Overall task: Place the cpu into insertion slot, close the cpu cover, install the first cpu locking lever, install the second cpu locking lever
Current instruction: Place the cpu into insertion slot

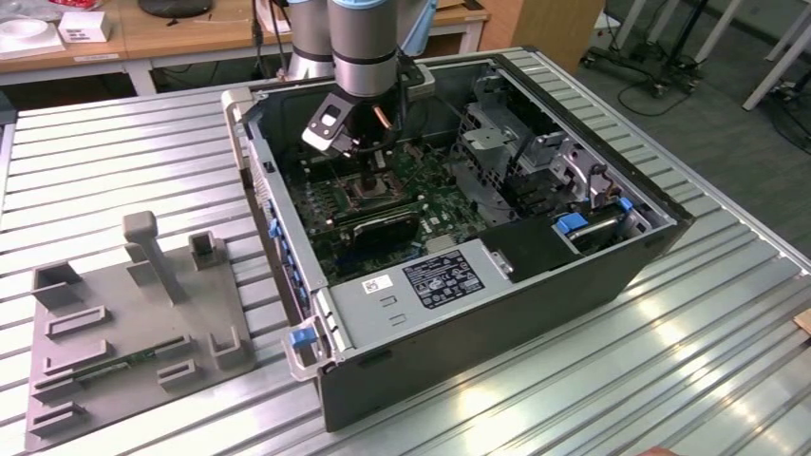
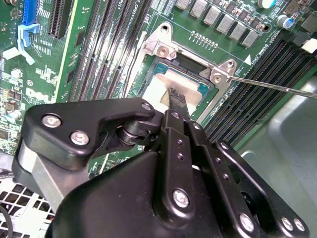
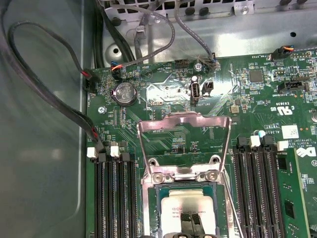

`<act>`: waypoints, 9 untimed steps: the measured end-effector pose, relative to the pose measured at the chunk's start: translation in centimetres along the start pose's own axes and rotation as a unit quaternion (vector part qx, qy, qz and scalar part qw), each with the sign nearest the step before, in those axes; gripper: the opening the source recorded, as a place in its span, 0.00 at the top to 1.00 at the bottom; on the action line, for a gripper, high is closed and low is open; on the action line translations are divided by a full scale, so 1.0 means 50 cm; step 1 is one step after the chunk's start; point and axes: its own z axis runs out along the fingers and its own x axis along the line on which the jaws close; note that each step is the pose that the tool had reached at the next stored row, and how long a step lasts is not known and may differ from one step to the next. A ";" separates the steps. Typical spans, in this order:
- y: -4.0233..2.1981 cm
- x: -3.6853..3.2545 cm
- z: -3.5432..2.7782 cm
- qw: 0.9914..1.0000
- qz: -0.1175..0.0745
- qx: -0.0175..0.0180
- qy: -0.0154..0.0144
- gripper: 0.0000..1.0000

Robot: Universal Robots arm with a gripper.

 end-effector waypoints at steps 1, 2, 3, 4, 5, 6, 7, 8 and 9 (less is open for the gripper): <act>0.000 0.000 0.000 1.000 0.000 0.000 0.000 0.90; 0.000 0.000 0.000 1.000 0.000 0.000 0.000 0.90; 0.000 0.000 0.000 1.000 -0.001 0.000 0.001 0.90; 0.000 0.000 0.000 1.000 -0.003 0.000 0.002 0.90; 0.001 0.000 0.000 1.000 -0.007 0.000 0.003 0.90; 0.001 0.000 0.000 1.000 -0.011 0.000 0.003 0.90; 0.001 0.000 0.000 1.000 -0.014 0.000 0.003 0.90; 0.001 0.000 0.000 1.000 -0.015 0.000 0.003 0.90; 0.001 0.000 0.000 1.000 -0.015 0.000 0.004 0.90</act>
